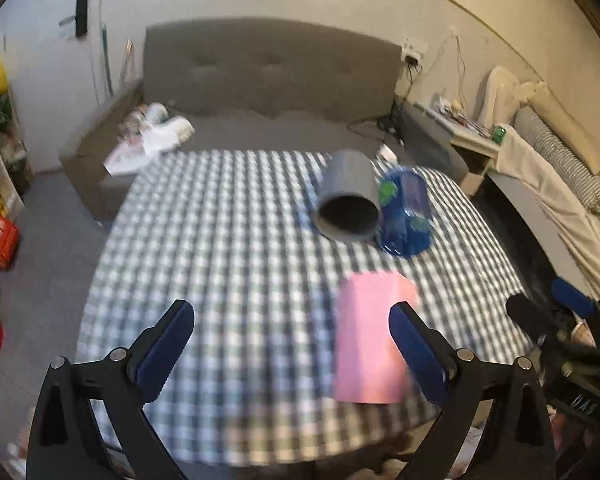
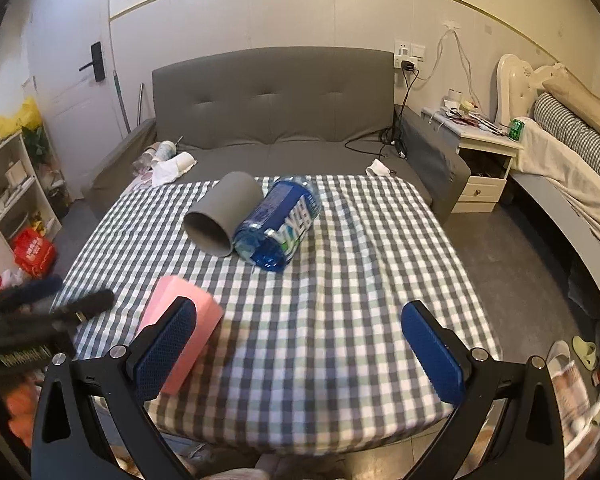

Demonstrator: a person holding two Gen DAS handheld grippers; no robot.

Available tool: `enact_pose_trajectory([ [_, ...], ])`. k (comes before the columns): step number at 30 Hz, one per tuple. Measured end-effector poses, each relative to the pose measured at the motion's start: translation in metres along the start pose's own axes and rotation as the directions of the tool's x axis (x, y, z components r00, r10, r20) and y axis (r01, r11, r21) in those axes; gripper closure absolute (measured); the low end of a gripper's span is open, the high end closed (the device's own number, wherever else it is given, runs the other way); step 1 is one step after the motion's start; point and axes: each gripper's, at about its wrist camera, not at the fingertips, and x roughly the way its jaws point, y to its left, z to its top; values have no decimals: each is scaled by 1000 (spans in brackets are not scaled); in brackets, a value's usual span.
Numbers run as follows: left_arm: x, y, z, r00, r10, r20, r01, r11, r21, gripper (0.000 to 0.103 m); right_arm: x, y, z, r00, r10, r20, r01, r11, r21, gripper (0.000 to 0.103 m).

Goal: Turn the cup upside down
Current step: 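Bring the cup to the right tool, which grasps it while the left tool releases, then rotate the held pink cup with the right tool so its base faces up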

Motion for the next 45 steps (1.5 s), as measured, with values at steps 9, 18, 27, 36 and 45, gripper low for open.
enact_pose_trajectory([
  [9,0,30,-6,995,87,49,-90,994,64,0,29,61,-23,992,47,-113,-48,999,-7,0],
  [18,10,52,-16,996,83,21,-83,996,36,0,69,98,-42,971,64,-230,-70,997,-21,4],
  [27,9,47,-16,997,73,31,-75,995,65,0,71,99,-41,961,83,-264,-99,994,-48,38],
  [36,9,43,-12,997,67,35,-69,996,50,0,47,90,-12,981,93,-169,-109,990,-91,51],
  [45,11,35,-11,995,91,41,-94,993,69,0,45,76,-15,975,134,-176,-145,988,-48,50],
])
